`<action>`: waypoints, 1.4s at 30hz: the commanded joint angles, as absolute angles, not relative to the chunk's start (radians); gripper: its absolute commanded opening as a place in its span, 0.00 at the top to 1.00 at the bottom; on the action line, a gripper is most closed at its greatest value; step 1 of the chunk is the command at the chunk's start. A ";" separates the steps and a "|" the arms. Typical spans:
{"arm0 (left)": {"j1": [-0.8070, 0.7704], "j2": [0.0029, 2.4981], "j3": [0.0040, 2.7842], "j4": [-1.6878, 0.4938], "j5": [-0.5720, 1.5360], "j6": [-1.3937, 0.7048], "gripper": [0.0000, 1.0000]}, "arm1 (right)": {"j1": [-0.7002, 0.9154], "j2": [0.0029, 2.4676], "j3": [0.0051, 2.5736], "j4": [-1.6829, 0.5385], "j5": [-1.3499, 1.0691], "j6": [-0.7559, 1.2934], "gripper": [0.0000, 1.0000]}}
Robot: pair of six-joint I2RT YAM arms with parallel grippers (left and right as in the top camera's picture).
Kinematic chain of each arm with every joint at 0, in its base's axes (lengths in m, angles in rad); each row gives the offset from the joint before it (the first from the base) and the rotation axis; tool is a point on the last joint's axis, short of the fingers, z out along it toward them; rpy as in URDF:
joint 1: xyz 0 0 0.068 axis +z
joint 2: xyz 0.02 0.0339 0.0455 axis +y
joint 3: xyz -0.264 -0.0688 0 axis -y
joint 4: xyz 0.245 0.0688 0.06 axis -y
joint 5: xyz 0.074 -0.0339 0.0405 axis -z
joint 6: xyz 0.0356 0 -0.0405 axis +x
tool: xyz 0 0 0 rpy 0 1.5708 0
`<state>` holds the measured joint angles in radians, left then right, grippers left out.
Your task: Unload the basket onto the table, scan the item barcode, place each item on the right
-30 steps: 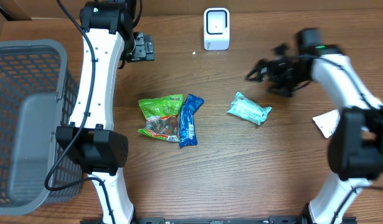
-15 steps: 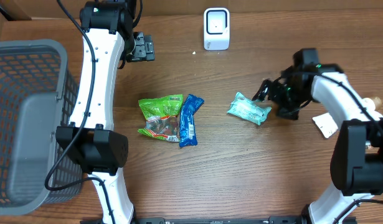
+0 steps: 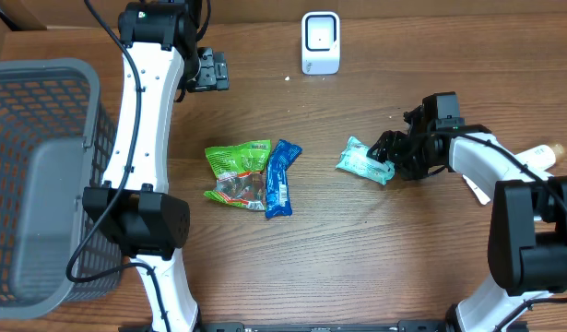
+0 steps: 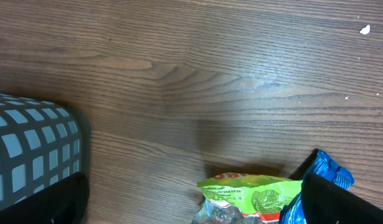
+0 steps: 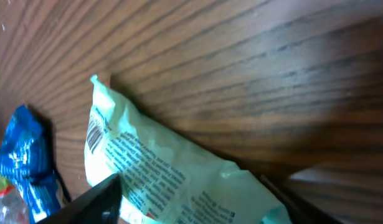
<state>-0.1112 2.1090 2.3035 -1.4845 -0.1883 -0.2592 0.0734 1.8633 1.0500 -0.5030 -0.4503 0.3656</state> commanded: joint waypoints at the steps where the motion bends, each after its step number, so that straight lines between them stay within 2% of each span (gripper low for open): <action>1: -0.118 2.093 2.325 -1.483 -0.197 -0.258 0.00 | 0.080 1.887 0.999 -0.484 -0.420 0.360 0.51; 3: -0.118 2.093 2.325 -1.483 -0.197 -0.258 0.00 | 0.080 1.887 0.999 -0.484 -0.428 0.359 0.64; 4: -0.118 2.093 2.325 -1.483 -0.197 -0.258 0.00 | 0.080 1.887 0.999 -0.483 -0.431 0.360 0.78; 5: -0.118 2.093 2.325 -1.483 -0.197 -0.258 0.01 | 0.079 1.887 0.999 -0.483 -0.439 0.360 0.81; 7: -0.118 2.093 2.325 -1.483 -0.197 -0.258 0.00 | 0.078 1.887 0.999 -0.483 -0.464 0.368 0.80; 9: -0.118 2.093 2.325 -1.483 -0.197 -0.258 0.00 | 0.064 1.887 1.004 -0.484 -0.509 0.371 0.74; 11: -0.118 2.093 2.325 -1.483 -0.197 -0.258 0.00 | 0.043 1.887 1.013 -0.484 -0.553 0.366 0.62; 12: -0.118 2.093 2.325 -1.483 -0.197 -0.258 0.00 | 0.019 1.887 1.023 -0.484 -0.582 0.349 0.51; 13: -0.118 2.093 2.325 -1.483 -0.197 -0.258 0.00 | -0.001 1.887 1.030 -0.491 -0.612 0.321 0.45; 15: -0.118 2.093 2.325 -1.483 -0.197 -0.258 0.00 | -0.036 1.887 1.035 -0.551 -0.657 0.311 0.39; 20: -0.118 2.093 2.325 -1.483 -0.197 -0.258 0.00 | -0.002 1.887 1.023 -0.633 -0.655 0.372 0.40; 25: -0.118 2.093 2.325 -1.483 -0.197 -0.258 0.00 | 0.091 1.888 0.966 -0.516 -0.546 0.540 0.40; 28: -0.118 2.093 2.325 -1.483 -0.197 -0.258 0.00 | 0.086 1.888 0.966 -0.475 -0.535 0.540 0.45; 30: -0.118 2.093 2.325 -1.483 -0.197 -0.258 0.00 | 0.083 1.888 0.966 -0.456 -0.508 0.539 0.53; 32: -0.118 2.093 2.325 -1.483 -0.197 -0.258 0.00 | 0.083 1.888 0.966 -0.440 -0.495 0.500 0.60; 42: -0.118 2.093 2.325 -1.483 -0.197 -0.258 0.00 | 0.063 1.887 0.974 -0.410 -0.521 0.245 0.67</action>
<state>-0.1112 2.1090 2.3035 -1.4841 -0.1883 -0.2592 0.0845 1.8721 0.9867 -0.4118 -0.5537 0.3412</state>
